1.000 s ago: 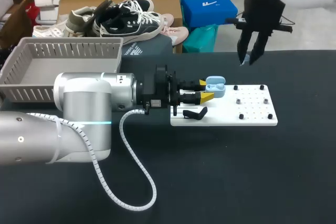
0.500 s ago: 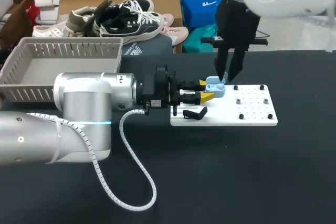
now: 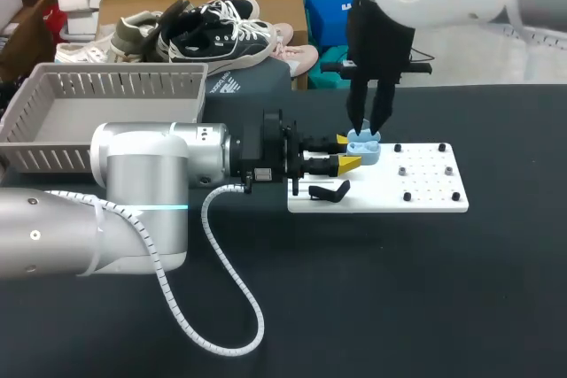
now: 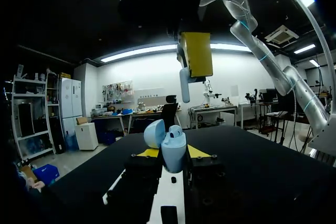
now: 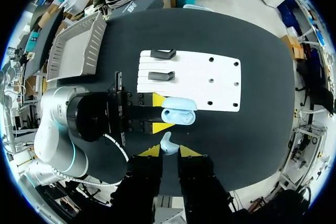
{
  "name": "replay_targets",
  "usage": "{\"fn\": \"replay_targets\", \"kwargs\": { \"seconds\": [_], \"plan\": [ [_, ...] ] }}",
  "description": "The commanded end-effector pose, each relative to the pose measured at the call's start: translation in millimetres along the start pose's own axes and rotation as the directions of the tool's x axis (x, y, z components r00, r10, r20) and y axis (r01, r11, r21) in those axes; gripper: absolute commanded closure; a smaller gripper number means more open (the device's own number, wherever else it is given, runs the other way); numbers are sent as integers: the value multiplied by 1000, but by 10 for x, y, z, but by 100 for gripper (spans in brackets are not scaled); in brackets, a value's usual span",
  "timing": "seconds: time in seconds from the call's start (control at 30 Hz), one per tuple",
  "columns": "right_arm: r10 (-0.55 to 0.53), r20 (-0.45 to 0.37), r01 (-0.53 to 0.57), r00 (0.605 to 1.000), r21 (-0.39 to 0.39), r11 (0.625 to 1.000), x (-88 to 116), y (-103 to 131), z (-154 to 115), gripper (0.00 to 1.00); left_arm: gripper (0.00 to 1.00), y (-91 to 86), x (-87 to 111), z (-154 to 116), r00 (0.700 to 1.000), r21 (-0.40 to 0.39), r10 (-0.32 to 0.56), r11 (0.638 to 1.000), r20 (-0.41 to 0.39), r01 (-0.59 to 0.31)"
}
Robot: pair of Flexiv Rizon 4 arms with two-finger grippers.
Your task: Pick up each earbud case from the left stands, insert the matching earbuds, close the lid, and place the case in the box.
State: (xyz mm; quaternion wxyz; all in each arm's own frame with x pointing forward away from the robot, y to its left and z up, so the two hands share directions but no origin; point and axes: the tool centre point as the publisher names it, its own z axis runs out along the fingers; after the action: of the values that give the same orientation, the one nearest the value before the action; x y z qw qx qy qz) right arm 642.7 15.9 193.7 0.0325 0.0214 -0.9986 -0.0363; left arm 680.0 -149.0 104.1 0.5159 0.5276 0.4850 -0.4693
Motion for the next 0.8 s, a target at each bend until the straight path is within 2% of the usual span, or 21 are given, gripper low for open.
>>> {"fn": "replay_targets", "kwargs": {
  "seconds": [0.03,0.57,0.8],
  "plan": [
    [1,1,-1,1000,1,1000,11,-2,-2,100,100,-12,0,1,1000,-5,1,1000,0,-1],
    [7,12,-7,1000,-1,1000,-173,0,132,100,100,-12,0,1,1000,-5,1,1000,0,-1],
    [-2,33,2,999,6,1000,-191,14,156,100,100,-12,0,1,1000,-5,1,1000,0,-1]
  ]
}}
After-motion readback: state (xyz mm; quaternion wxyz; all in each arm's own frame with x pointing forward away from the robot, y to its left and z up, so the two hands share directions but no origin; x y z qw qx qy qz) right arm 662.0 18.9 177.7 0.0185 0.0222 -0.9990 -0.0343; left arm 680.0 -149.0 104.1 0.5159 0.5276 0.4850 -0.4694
